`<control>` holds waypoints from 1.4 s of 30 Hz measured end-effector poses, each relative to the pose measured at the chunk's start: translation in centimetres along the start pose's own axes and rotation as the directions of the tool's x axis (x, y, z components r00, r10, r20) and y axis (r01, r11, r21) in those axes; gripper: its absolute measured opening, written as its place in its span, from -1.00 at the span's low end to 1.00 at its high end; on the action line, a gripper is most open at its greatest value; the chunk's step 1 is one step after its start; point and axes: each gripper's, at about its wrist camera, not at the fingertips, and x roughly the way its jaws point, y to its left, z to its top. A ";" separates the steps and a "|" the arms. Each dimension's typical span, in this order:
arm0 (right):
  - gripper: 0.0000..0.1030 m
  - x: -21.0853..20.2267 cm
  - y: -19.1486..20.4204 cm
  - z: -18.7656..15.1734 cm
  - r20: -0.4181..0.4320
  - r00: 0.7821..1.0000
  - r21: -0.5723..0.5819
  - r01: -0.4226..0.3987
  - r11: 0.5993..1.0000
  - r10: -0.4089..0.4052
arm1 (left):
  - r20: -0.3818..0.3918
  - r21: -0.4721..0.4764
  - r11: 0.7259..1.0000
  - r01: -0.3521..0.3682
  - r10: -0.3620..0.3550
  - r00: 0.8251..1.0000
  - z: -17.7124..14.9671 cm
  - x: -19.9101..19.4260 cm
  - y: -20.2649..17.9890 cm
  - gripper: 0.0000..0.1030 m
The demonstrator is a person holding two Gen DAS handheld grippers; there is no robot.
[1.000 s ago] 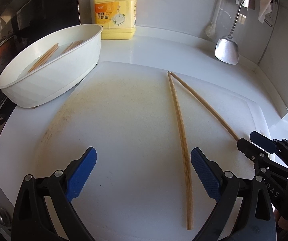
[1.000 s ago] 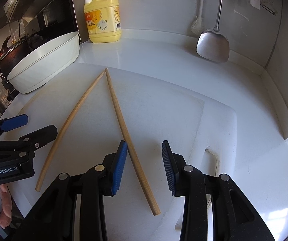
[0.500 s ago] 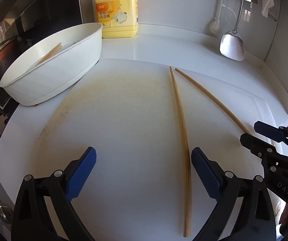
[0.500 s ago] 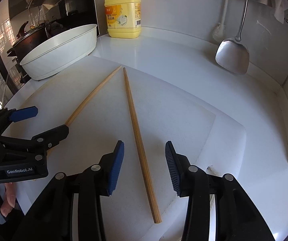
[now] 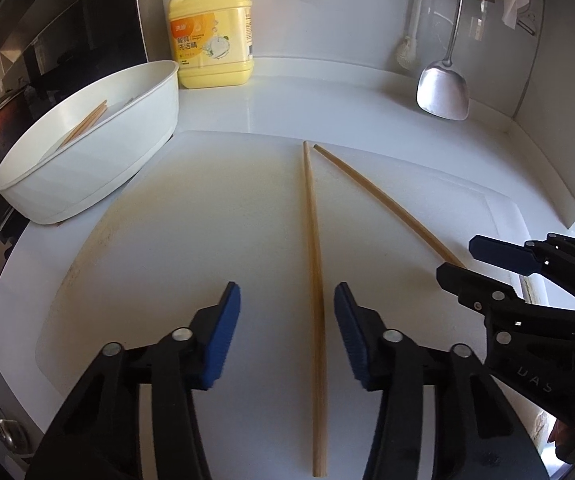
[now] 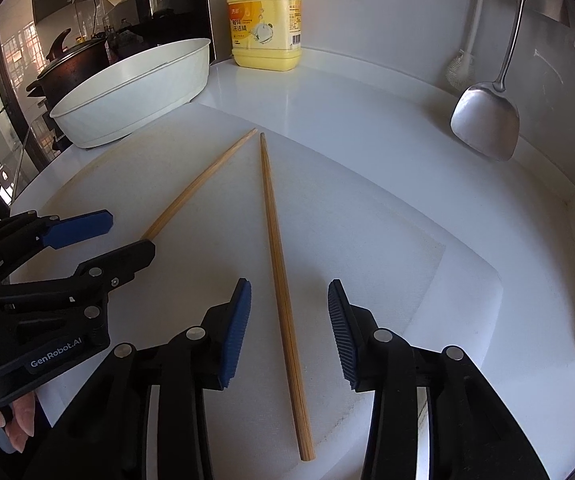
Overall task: Organize utensils
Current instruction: 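Close the right tool on one chopstick while the left tool grasps the other, then lift both held chopsticks and carry them over the water basin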
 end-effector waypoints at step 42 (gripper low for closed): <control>-0.88 -8.2 11.4 13.5 0.241 0.971 0.272 -0.066 0.960 -0.001 | 0.104 -0.023 0.998 0.061 -0.058 0.993 12.7 -11.4 20.0 -0.86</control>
